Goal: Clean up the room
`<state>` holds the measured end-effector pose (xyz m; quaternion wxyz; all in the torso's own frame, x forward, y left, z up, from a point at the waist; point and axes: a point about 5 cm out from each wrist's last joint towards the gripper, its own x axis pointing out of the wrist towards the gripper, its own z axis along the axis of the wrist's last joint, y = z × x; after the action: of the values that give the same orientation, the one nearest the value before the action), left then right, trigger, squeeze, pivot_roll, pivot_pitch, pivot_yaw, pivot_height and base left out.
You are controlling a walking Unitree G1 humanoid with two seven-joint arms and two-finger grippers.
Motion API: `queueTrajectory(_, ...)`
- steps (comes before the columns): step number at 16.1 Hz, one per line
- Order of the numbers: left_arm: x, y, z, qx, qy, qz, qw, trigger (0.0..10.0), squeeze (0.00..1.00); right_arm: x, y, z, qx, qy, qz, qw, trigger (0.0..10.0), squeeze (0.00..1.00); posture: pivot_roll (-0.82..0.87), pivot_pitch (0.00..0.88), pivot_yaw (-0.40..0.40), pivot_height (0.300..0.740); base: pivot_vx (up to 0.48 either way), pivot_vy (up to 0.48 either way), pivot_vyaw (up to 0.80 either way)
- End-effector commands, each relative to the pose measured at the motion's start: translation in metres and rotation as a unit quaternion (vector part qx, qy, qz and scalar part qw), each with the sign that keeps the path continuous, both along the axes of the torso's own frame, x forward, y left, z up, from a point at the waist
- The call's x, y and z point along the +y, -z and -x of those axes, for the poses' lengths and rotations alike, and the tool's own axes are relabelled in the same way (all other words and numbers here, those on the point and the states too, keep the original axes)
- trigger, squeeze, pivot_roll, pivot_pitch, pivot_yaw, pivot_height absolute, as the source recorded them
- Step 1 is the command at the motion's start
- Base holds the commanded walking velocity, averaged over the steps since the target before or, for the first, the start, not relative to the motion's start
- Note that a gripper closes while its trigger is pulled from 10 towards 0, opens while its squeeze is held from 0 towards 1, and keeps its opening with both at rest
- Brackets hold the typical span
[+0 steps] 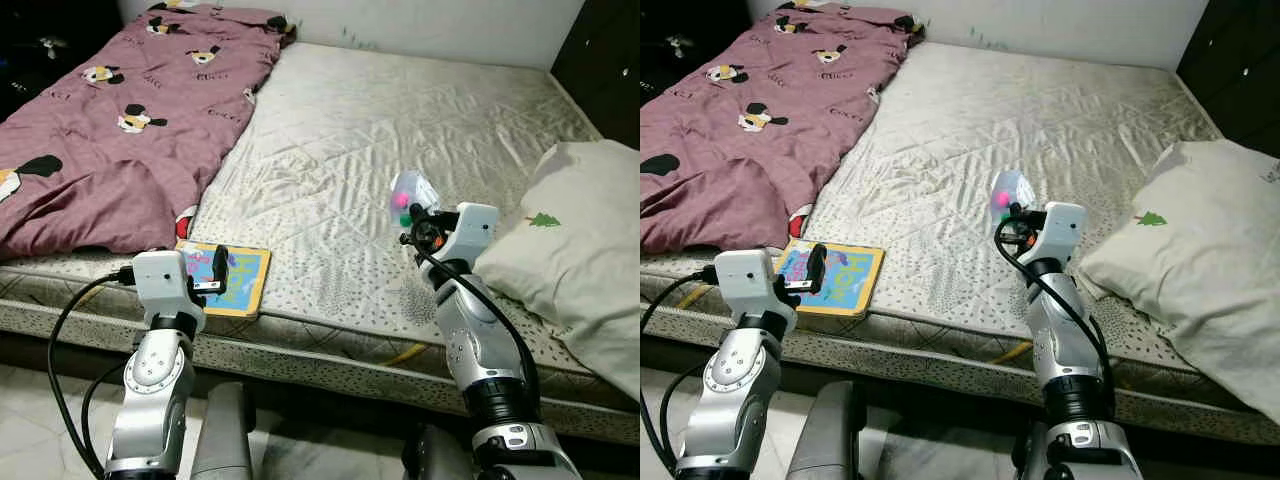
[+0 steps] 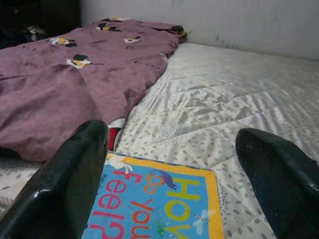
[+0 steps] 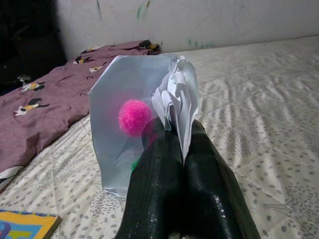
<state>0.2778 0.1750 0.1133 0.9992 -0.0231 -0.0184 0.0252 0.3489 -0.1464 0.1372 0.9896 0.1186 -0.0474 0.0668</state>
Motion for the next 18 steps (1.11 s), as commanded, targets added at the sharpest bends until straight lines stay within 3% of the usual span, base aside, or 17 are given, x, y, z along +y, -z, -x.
queueTrajectory(1, -0.003, 0.004, 0.005, 0.008, 0.011, -0.007, 1.0, 10.0, 0.0, -0.004, -0.007, 0.001, -0.009, 0.012, 0.002, 1.0, 10.0, 0.0, 0.05, 0.0, -0.02, 0.591, 0.0, 0.0, 0.0)
queueTrajectory(5, -0.007, 0.005, 0.002, 0.009, 0.022, -0.008, 1.0, 10.0, 0.0, -0.006, -0.01, 0.0, -0.012, 0.024, 0.006, 1.0, 10.0, 0.0, 0.04, 0.0, -0.013, 0.635, 0.0, 0.0, 0.0)
queueTrajectory(8, -0.009, 0.007, 0.003, 0.013, 0.028, -0.009, 0.999, 10.0, 0.0, 0.006, -0.009, 0.011, -0.014, 0.004, 0.02, 1.0, 10.0, 0.0, 0.02, 0.0, -0.017, 0.674, 0.0, 0.0, 0.0)
queueTrajectory(13, -0.005, 0.005, 0.001, 0.003, 0.013, -0.018, 1.0, 10.0, 0.0, 0.016, -0.003, 0.014, 0.0, -0.017, 0.031, 0.999, 10.0, 0.0, 0.03, 0.0, -0.037, 0.732, 0.0, 0.0, 0.0)
queueTrajectory(18, -0.01, 0.009, 0.006, 0.01, 0.015, -0.006, 1.0, 10.0, 0.0, 0.02, -0.001, 0.011, 0.003, -0.026, 0.038, 0.999, 10.0, 0.0, 0.04, 0.0, -0.039, 0.74, 0.0, 0.0, 0.0)
